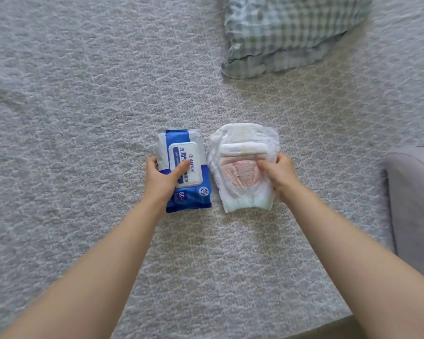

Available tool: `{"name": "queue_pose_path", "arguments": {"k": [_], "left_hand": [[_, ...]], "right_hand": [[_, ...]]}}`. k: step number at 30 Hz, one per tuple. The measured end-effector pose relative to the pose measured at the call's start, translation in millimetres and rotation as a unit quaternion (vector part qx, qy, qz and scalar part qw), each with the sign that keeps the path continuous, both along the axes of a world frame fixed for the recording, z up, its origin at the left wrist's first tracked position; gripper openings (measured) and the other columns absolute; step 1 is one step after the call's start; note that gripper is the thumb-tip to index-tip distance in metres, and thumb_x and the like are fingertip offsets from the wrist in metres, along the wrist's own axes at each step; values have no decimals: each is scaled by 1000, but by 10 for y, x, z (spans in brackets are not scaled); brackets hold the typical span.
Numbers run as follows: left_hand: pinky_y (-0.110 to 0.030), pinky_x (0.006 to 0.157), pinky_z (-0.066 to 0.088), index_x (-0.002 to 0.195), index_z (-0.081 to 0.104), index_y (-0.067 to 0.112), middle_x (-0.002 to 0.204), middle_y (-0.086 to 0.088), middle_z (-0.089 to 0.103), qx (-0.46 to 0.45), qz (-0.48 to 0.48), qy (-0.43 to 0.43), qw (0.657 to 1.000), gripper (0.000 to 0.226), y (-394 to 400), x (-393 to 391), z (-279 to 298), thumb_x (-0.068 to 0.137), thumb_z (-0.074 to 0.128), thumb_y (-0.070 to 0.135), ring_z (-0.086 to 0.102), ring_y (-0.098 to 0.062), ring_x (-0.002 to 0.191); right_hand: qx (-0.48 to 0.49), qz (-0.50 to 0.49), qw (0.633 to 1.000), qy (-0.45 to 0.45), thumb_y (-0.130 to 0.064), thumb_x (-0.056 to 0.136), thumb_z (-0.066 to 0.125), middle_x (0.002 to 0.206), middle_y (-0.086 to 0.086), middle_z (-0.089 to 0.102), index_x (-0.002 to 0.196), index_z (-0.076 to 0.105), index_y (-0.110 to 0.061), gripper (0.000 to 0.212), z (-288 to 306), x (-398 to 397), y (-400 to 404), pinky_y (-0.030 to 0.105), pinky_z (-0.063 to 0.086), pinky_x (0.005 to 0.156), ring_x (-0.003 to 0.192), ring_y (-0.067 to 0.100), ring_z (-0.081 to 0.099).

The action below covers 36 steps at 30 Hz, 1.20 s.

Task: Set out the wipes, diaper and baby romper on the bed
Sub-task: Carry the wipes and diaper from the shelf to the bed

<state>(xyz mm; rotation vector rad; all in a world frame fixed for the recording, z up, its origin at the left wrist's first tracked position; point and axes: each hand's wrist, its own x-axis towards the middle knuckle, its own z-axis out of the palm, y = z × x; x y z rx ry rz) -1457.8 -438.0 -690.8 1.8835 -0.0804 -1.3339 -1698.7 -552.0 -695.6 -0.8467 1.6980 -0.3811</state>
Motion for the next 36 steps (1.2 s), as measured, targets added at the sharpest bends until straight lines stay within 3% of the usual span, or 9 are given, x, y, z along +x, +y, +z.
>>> {"name": "queue_pose_path", "arguments": {"k": [6, 10, 14, 17, 22, 27, 29, 33, 36], "left_hand": [[-40, 67, 61, 121, 42, 31, 107, 8, 67, 5, 21, -7, 1000, 72, 181, -220, -15, 65, 85, 43, 72, -13, 86], [-35, 65, 60, 123, 41, 33, 107, 11, 65, 5, 34, -14, 999, 72, 249, -293, 1, 67, 84, 42, 71, -10, 88], [-39, 69, 61, 124, 41, 30, 110, 7, 65, 8, 31, -16, 999, 70, 330, -311, 2, 70, 84, 38, 70, -14, 92], [-40, 70, 60, 123, 43, 30, 110, 7, 65, 15, 24, -23, 999, 67, 385, -314, 0, 71, 83, 36, 70, -15, 93], [-24, 52, 56, 118, 46, 33, 108, 9, 65, 20, 0, -44, 999, 61, 399, -298, 58, 70, 83, 41, 70, -4, 78], [-45, 83, 57, 112, 58, 27, 120, 0, 56, 71, -50, -110, 990, 58, 418, -277, 98, 66, 78, 56, 63, -20, 101], [-43, 80, 58, 114, 58, 26, 115, 2, 63, 73, -46, -85, 993, 56, 442, -259, 144, 69, 78, 54, 65, -18, 98], [-23, 59, 47, 117, 55, 20, 100, 9, 64, 88, -86, -87, 989, 40, 473, -253, 290, 85, 70, 38, 60, -4, 82], [-30, 66, 49, 121, 56, 13, 112, -2, 65, 114, -146, -145, 972, 32, 556, -212, 544, 91, 61, 20, 61, -15, 88]], "right_hand": [[-28, -6, 996, 81, -11, 86, 63, 103, 8, 65, 111, 56, -11, 26, 8, -68, 37, 40, 55, 81, 91, 25, 64], [-55, 23, 984, 168, -9, 88, 58, 98, 3, 60, 109, 54, -14, 23, 2, -88, 97, 24, 43, 60, 83, 19, 58], [-72, 33, 968, 239, -5, 89, 52, 92, 1, 51, 98, 49, -15, 14, -16, -220, 155, 22, 31, 51, 77, 18, 48], [-74, 62, 968, 230, -7, 93, 49, 103, 5, 54, 105, 50, -10, 12, -37, -310, 206, 22, 36, 54, 75, 12, 51], [-83, 150, 953, 249, -11, 97, 48, 114, 8, 51, 114, 47, -8, 18, -20, -375, 240, 32, 42, 73, 94, 21, 52], [-84, 226, 907, 344, -31, 94, 56, 131, 13, 44, 139, 33, -9, 55, 86, -409, 242, 43, 49, 87, 112, 29, 51], [-85, 257, 886, 376, -27, 95, 55, 140, 18, 40, 147, 20, -8, 65, 139, -406, 263, 47, 49, 90, 117, 32, 50], [-57, 318, 866, 381, -19, 97, 51, 156, 21, 20, 151, -1, -3, 77, 329, -432, 376, 50, 34, 109, 138, 38, 31], [-43, 362, 857, 365, -25, 96, 53, 156, 22, 18, 150, 1, -1, 79, 656, -455, 478, 50, 30, 112, 140, 38, 26]]}}
